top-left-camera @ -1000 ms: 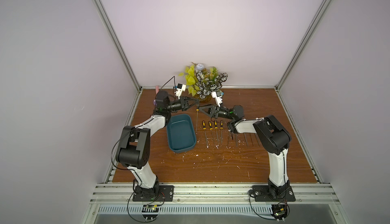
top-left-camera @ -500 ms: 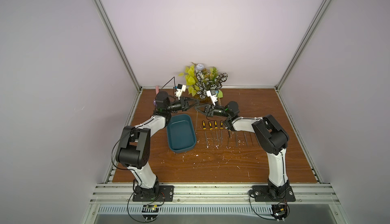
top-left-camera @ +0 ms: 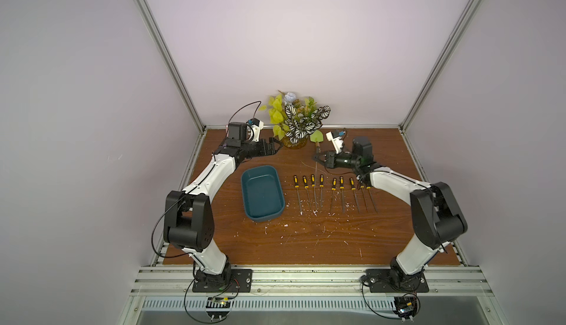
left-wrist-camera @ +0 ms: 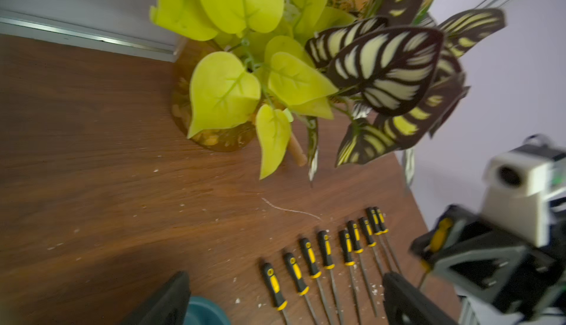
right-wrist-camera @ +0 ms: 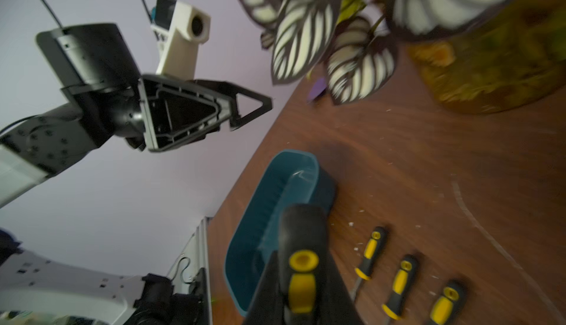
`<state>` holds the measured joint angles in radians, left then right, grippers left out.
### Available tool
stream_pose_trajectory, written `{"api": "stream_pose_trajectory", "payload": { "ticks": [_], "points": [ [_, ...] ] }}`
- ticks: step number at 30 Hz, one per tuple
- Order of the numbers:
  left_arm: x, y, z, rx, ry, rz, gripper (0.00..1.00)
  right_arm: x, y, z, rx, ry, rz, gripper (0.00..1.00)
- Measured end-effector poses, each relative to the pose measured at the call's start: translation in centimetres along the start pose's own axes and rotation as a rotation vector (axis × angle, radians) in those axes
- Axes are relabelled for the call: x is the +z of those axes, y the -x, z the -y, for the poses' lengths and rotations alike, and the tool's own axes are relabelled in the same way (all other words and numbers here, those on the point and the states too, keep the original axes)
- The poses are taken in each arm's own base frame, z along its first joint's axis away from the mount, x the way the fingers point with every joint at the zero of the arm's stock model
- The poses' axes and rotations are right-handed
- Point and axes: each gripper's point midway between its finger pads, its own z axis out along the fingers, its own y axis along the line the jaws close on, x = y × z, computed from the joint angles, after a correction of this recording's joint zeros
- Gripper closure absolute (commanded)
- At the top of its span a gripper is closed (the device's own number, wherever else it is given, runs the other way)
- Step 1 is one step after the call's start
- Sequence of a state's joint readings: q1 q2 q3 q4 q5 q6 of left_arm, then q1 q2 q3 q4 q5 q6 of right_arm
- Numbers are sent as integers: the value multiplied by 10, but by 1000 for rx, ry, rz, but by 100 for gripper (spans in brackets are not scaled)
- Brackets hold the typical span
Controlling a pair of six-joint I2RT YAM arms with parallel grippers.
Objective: Take the file tool out of the storage box
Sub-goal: Pick up the file tool from the storage box, then place the file tool at the center of the board.
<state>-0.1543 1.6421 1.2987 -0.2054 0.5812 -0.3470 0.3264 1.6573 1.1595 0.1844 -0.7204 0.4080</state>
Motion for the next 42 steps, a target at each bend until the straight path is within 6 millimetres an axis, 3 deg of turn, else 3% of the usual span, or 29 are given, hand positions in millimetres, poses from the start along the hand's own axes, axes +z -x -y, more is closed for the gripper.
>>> {"api": "stream_pose_trajectory", "payload": {
  "ticks": [3, 5, 7, 11, 15, 20, 29, 34, 40, 42],
  "points": [
    [-3, -2, -9, 28, 60, -4, 0, -37, 26, 31, -88, -254, -45, 100],
    [-2, -5, -15, 37, 87, -14, 0, -61, 24, 59, -105, -429, -116, 100],
    [-1, -8, -20, 45, 109, -24, 0, -86, 8, 91, -92, -594, -226, 100],
    [-1, -13, -28, 55, 148, -42, 0, -124, -45, 156, -8, -808, -465, 100],
    [-2, -15, -37, 68, 194, -48, 1, -150, -95, 198, 86, -892, -610, 100],
    [-8, -24, -53, 49, 230, -56, 0, -172, -122, 224, 156, -924, -608, 100],
    [-24, -23, -71, 23, 272, -31, 0, -173, -124, 248, 118, -947, -525, 100],
    [-24, -25, -72, 22, 278, -35, 0, -176, -128, 254, 124, -954, -510, 87],
    [-25, -25, -76, 28, 299, -35, 1, -177, -126, 260, 105, -962, -492, 59],
    [-26, -25, -77, 30, 304, -34, 0, -177, -126, 260, 98, -961, -492, 56]
  ]
}}
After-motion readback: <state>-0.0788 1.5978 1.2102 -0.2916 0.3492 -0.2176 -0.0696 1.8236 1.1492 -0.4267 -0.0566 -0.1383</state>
